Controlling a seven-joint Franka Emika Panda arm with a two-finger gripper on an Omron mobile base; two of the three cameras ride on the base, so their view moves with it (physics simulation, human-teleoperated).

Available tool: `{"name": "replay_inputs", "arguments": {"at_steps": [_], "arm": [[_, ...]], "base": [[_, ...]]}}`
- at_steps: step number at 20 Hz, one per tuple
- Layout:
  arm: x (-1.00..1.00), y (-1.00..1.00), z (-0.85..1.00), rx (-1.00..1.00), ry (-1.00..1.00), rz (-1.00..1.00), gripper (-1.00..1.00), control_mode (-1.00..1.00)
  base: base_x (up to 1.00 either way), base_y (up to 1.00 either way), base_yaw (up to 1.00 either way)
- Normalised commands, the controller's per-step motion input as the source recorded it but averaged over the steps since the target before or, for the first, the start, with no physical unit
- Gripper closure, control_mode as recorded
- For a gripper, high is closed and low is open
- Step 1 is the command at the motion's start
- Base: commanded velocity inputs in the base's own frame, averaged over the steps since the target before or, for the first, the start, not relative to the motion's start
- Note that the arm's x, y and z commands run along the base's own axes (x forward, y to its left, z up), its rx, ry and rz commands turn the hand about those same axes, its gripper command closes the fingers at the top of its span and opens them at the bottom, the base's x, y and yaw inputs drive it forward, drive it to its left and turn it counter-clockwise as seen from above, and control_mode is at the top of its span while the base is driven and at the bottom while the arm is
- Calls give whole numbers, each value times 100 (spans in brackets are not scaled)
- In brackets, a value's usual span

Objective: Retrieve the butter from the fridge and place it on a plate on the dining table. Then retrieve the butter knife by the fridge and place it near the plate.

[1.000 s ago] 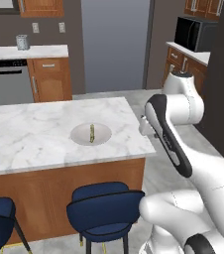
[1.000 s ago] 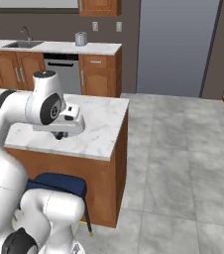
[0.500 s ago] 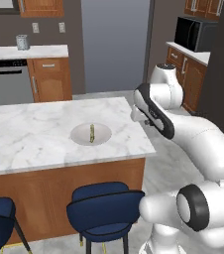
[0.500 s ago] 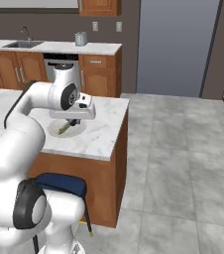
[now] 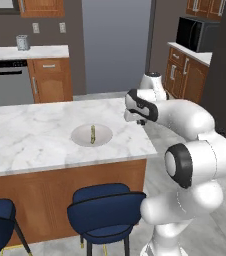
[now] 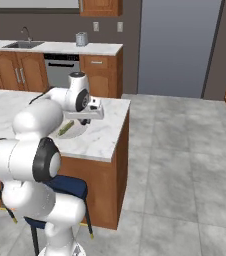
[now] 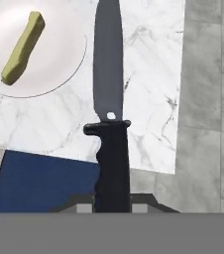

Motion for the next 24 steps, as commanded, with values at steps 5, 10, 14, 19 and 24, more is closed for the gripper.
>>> {"name": "replay_inputs", "arguments": {"at_steps": [5,10,14,19,24], "arm": [[97,0,-52,-3,0,0,100,-100],[62,0,-25,-1,6,0,100,-100],[36,0,-40,0,6,0,100,-100],[17,0,-56,0,4,0,100,-100],[25,0,-50,0,0,0,100,-100]], "base": [[0,0,0],[0,0,0],[0,0,0],[0,0,0],[0,0,0]]}}
